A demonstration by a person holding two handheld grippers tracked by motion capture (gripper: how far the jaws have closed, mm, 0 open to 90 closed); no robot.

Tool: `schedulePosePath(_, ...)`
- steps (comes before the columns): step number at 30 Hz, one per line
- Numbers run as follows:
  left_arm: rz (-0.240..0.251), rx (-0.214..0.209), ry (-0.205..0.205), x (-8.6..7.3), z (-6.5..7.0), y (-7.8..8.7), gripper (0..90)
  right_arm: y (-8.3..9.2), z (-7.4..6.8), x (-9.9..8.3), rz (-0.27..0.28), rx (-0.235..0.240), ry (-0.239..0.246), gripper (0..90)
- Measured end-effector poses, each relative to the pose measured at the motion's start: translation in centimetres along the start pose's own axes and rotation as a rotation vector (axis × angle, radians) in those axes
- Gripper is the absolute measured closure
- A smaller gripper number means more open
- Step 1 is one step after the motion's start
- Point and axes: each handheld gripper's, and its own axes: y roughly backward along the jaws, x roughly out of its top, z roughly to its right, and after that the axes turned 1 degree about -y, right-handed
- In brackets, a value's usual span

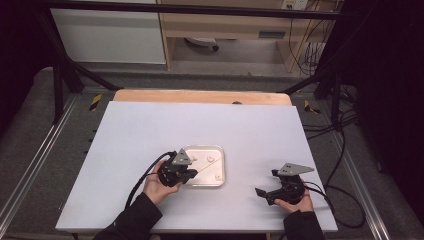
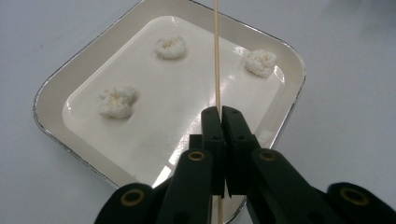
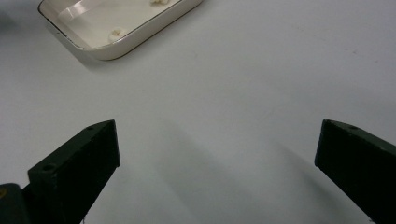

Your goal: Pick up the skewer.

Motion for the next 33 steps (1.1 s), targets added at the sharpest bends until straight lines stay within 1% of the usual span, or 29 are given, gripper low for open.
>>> schedulePosePath(6, -0.002, -0.005, 0.001, 0.0, 0.1, 0.3, 88.6, -0.1, -0.5, 0.3, -0.006, -0.021, 0.034, 0.7)
schedulePosePath(13, -0.008, -0.017, 0.003, 0.1, 0.4, 0.3, 88.6, -0.3, -1.4, 1.1, -0.017, -0.041, 0.105, 1.1)
schedulePosePath(16, -0.009, -0.021, 0.003, 0.2, 0.5, 0.4, 88.6, -0.5, -1.8, 1.4, -0.036, -0.060, 0.144, 1.1)
schedulePosePath(22, -0.008, -0.021, -0.009, 0.6, 0.9, 0.6, 88.6, -0.7, -2.6, 2.0, -0.063, -0.088, 0.211, 1.7)
schedulePosePath(24, -0.008, -0.021, -0.014, 0.8, 1.1, 0.6, 88.6, -0.7, -2.9, 2.3, -0.062, -0.093, 0.238, 2.2)
schedulePosePath(27, -0.012, -0.021, -0.019, 1.0, 1.3, 0.6, 88.6, -0.8, -3.2, 2.7, -0.073, -0.119, 0.278, 2.6)
schedulePosePath(29, -0.024, -0.019, -0.027, 1.2, 1.6, 0.5, 88.6, -0.9, -3.4, 3.0, -0.080, -0.128, 0.299, 2.9)
schedulePosePath(33, -0.029, -0.023, -0.035, 1.5, 1.8, 0.3, 88.6, -0.9, -3.9, 3.4, -0.082, -0.151, 0.359, 4.1)
